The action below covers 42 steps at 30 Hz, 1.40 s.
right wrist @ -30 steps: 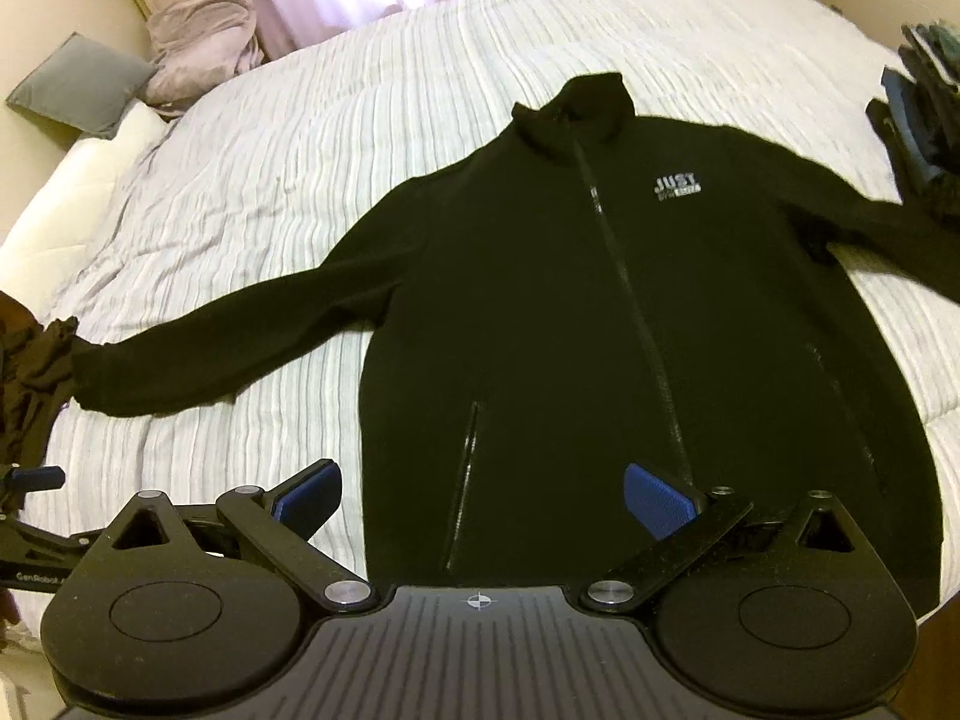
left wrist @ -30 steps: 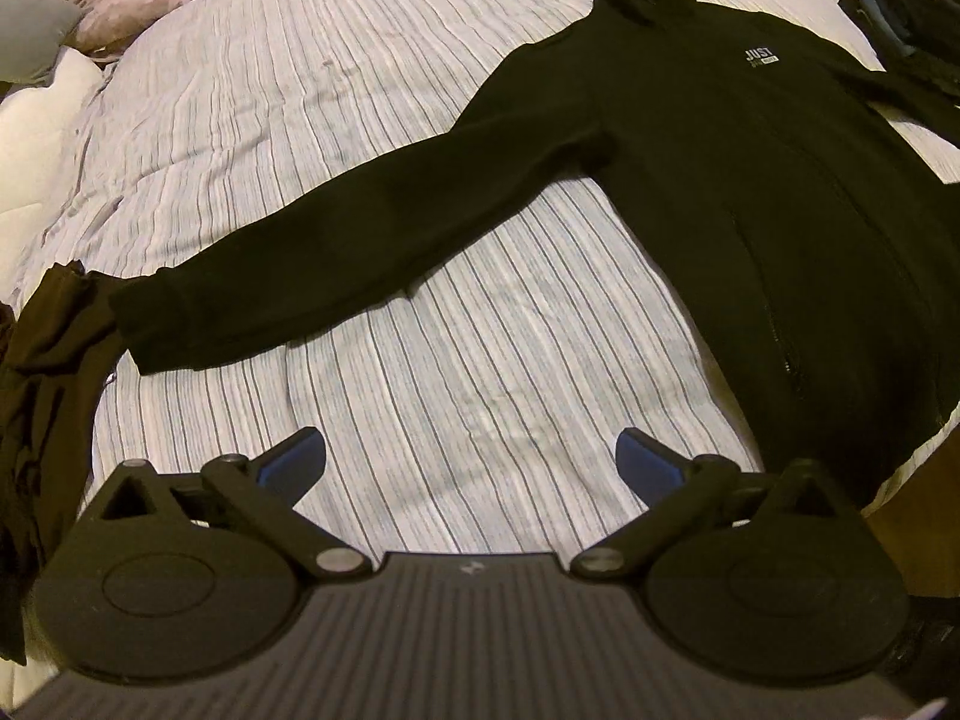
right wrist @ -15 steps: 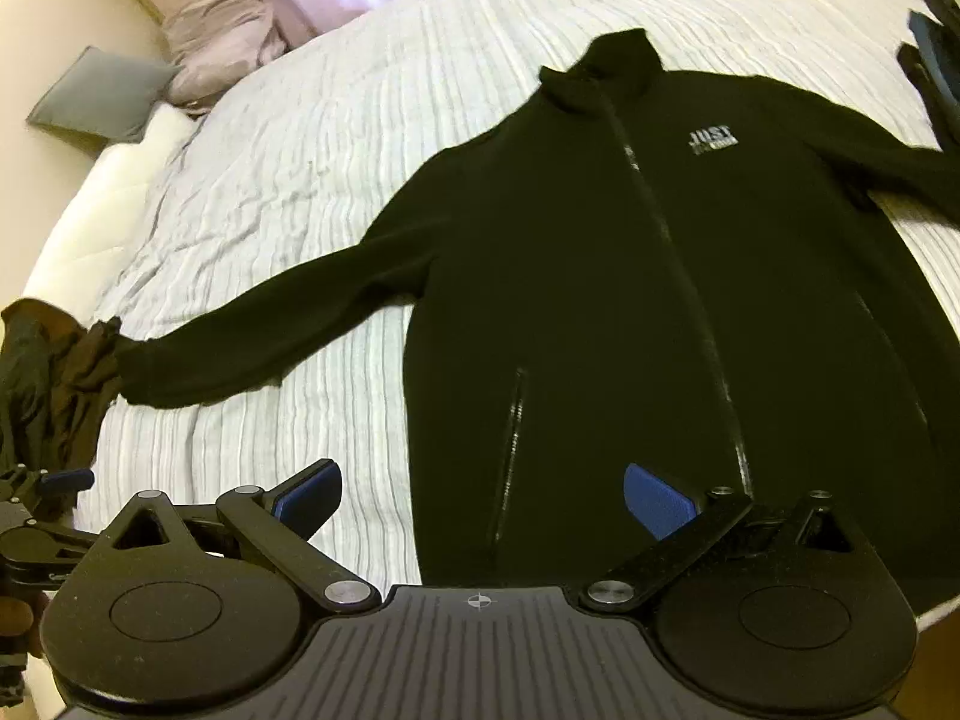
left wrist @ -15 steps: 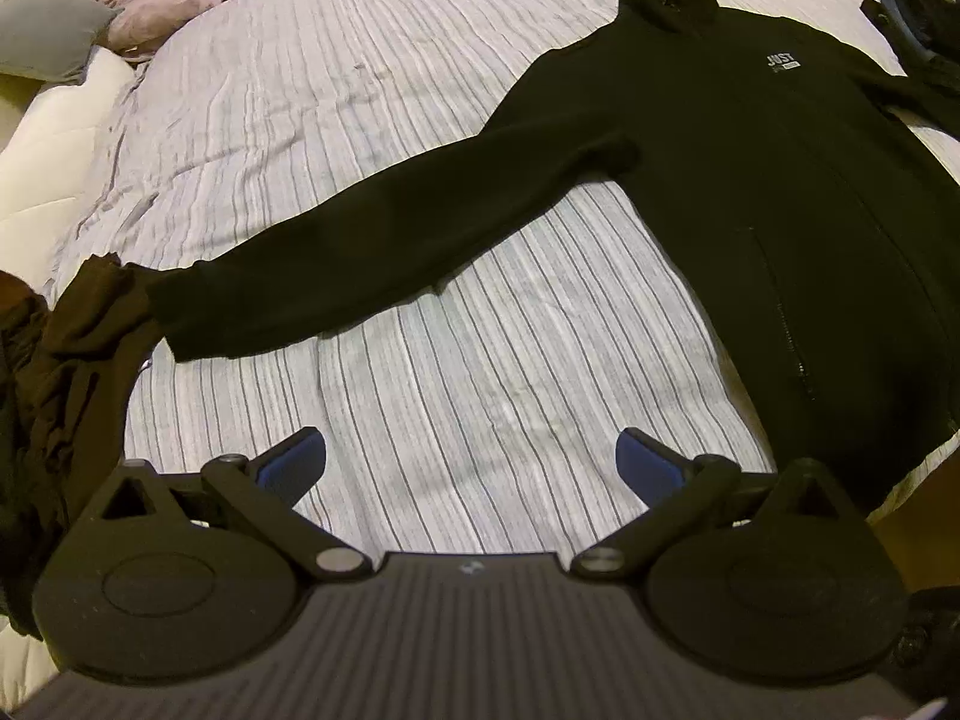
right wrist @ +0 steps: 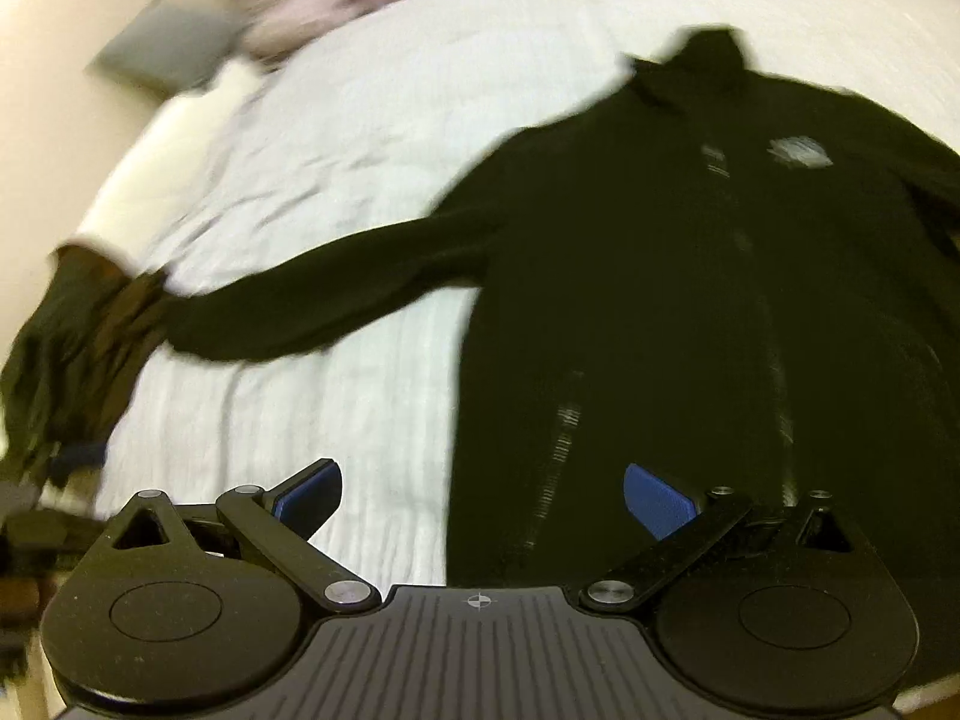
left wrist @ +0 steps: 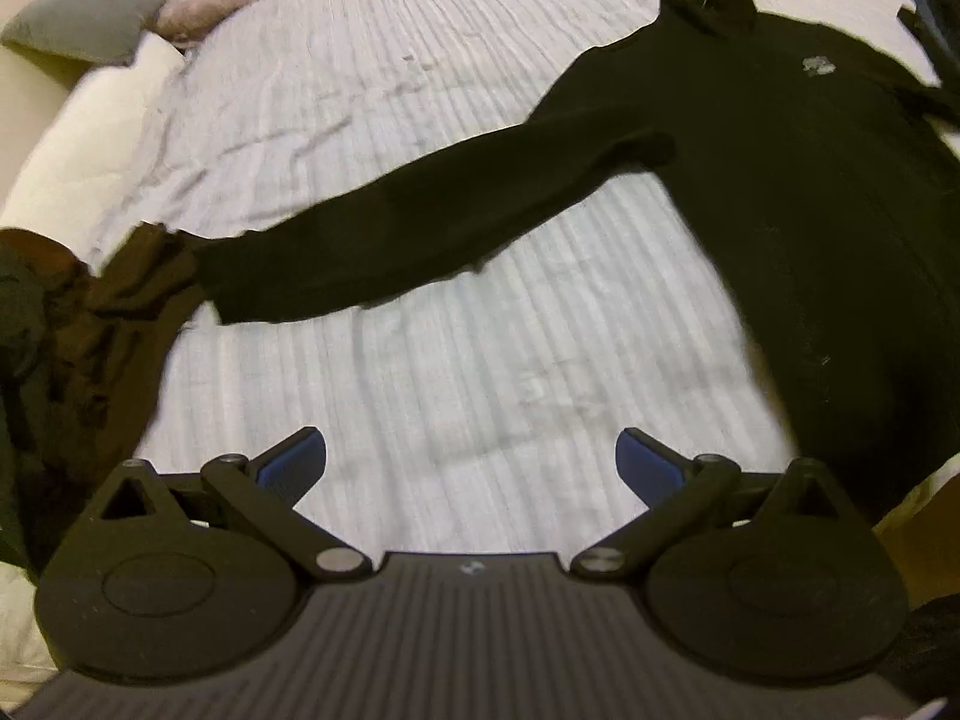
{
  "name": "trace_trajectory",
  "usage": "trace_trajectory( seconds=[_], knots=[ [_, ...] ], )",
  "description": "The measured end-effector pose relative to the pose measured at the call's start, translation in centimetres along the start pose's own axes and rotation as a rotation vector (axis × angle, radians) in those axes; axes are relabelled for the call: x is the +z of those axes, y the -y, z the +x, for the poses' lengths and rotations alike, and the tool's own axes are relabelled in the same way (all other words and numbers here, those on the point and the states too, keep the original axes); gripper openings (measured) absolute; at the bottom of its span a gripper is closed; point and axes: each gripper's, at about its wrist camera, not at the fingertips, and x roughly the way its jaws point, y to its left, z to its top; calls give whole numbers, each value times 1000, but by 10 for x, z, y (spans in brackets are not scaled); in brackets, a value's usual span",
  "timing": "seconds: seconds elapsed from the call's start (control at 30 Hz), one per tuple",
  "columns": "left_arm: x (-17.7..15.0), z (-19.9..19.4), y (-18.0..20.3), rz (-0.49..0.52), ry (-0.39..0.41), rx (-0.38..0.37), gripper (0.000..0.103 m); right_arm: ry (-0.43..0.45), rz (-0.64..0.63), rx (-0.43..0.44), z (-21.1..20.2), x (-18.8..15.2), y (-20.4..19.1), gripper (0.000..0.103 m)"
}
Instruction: Fold clothes
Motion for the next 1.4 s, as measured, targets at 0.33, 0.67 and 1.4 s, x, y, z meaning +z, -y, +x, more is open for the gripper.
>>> trace_trajectory(
  seconds=[0.33,0.67,1.4],
  knots=[
    [-26,18,-78,78,15,96,102,2,-454,59,39,12,-95,103],
    [-29,65,-172,281,126,137,102,84,-716,91,163,34,-247,101],
    [-45,98,-203,46,146,30,102,150,-825,72,324,95,-346,17]
  ],
)
